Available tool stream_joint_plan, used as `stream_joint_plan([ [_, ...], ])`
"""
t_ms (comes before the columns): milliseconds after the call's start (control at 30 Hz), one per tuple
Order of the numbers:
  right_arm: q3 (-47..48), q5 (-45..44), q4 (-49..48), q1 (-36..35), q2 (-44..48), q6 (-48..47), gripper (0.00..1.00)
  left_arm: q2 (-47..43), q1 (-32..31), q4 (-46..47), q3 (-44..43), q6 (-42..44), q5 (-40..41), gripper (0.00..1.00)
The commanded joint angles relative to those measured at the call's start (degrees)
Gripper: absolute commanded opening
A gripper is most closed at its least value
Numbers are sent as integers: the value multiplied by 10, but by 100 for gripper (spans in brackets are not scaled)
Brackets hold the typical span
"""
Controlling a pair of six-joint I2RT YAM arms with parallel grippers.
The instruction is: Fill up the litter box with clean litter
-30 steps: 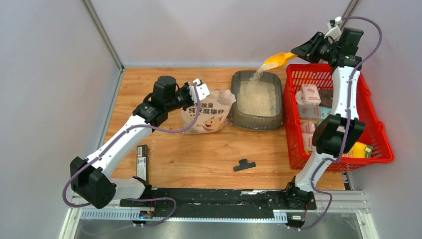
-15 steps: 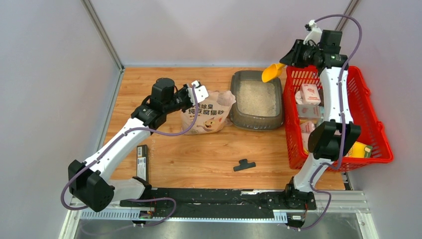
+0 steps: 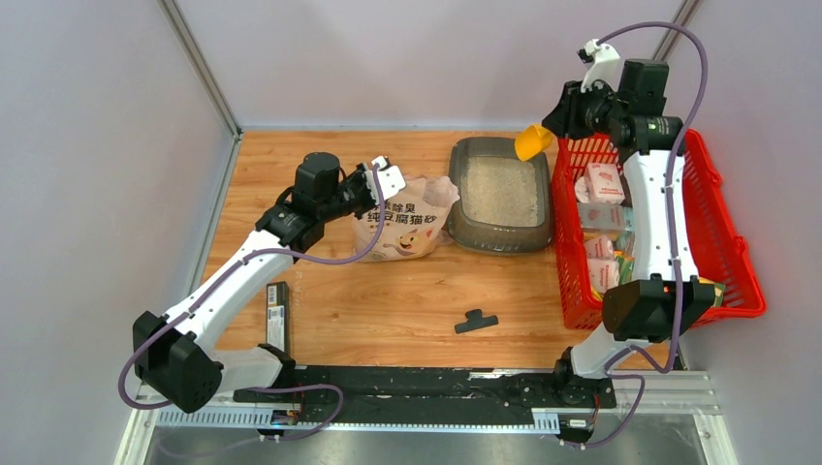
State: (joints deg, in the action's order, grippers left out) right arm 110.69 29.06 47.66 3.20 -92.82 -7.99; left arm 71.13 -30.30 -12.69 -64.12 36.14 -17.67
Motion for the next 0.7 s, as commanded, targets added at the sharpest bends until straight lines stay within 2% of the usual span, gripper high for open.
stream_joint_plan([
  [0,-5,36,5,-15,27,-4,0,-38,-1,117,-20,-12,-29,0],
  [200,-54,83,20,-81,69,-9,0,-49,-1,120,-11,-21,-27,0],
  [367,-59,128,20,-125,83,6,0,-58,-1,120,-1,-36,-31,0],
  [667,-18,116,27,-213,51,-13,0,-70,-1,116,3,-58,-33,0],
])
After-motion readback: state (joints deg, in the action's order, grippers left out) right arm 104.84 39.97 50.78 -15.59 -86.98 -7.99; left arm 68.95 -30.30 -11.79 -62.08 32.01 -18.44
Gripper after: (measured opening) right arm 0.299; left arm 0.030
